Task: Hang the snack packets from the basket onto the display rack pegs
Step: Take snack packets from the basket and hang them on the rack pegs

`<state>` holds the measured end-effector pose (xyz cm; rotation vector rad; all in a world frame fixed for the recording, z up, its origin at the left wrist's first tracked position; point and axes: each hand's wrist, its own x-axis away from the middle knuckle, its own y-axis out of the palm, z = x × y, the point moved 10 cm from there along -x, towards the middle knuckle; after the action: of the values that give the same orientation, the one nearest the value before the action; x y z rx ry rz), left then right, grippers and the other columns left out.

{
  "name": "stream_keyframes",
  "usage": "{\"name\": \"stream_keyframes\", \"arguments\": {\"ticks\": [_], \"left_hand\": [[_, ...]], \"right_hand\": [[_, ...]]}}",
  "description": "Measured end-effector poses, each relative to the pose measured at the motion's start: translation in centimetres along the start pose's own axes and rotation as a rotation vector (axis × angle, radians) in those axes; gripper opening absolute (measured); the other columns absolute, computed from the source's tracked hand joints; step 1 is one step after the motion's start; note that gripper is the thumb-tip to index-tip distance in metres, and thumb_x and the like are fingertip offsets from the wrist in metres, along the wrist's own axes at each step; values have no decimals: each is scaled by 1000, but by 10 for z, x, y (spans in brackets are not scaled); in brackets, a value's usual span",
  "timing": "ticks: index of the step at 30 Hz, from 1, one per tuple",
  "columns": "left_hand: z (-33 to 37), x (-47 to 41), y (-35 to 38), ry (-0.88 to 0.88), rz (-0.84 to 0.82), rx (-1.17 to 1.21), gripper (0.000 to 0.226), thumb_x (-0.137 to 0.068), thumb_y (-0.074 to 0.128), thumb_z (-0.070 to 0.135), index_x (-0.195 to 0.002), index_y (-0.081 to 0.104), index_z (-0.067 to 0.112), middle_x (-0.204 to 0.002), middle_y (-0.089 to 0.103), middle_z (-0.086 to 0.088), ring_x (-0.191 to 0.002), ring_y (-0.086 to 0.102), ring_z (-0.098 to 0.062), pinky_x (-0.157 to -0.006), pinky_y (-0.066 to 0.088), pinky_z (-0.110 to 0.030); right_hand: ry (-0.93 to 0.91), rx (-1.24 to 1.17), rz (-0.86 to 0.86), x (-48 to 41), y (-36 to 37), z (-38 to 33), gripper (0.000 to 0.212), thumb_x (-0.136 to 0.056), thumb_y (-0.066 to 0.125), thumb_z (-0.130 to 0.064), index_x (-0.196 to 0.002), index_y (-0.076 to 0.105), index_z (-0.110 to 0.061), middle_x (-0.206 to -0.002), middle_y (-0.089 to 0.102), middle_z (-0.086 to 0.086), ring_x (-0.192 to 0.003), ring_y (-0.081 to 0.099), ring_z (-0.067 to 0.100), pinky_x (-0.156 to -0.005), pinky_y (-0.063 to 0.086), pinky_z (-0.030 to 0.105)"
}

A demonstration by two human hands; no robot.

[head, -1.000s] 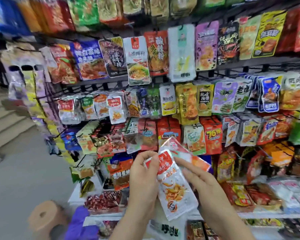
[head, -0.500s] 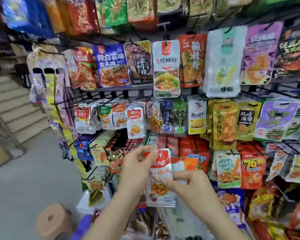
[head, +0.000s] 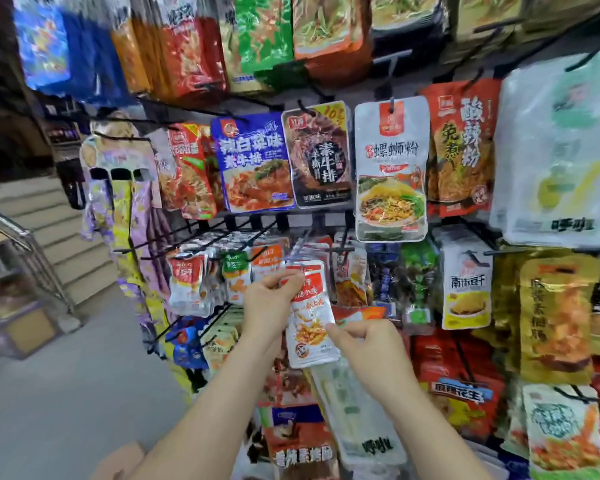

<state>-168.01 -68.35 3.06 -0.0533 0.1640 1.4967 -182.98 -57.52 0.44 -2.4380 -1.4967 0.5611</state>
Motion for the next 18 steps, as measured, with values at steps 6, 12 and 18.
{"name": "stream_keyframes", "arguments": {"ticks": [6,12,18], "left_hand": [[-6,-32,-7,71,13,-20,7,-84,74,19,-83,74,26,-87,75,4,-90,71,-16,-85,57,-35],[1,-48,-1,151,-46,-141,10,-85,73,21,-89,78,13,-76,75,-1,-78,71,-26,-74,58,-49],[16,-53,9,236,-158,-219,17,-88,69,13,-80,74,27,-73,70,7,-68,62,-10,-66,54,-30]], "right_hand": [[12,-24,70,-22,16,6,43,-91,65,-37,-85,69,5,-95,70,19,-93,66,30,-65,46,10],[47,-54,130,-19,17,6,31,-90,66,-36,-76,77,-10,-82,74,-14,-86,67,1,-71,47,12],[61,-45,169,-19,20,10,43,-91,65,-32,-53,69,-13,-48,49,-17,-49,54,-4,-67,46,16]]}}
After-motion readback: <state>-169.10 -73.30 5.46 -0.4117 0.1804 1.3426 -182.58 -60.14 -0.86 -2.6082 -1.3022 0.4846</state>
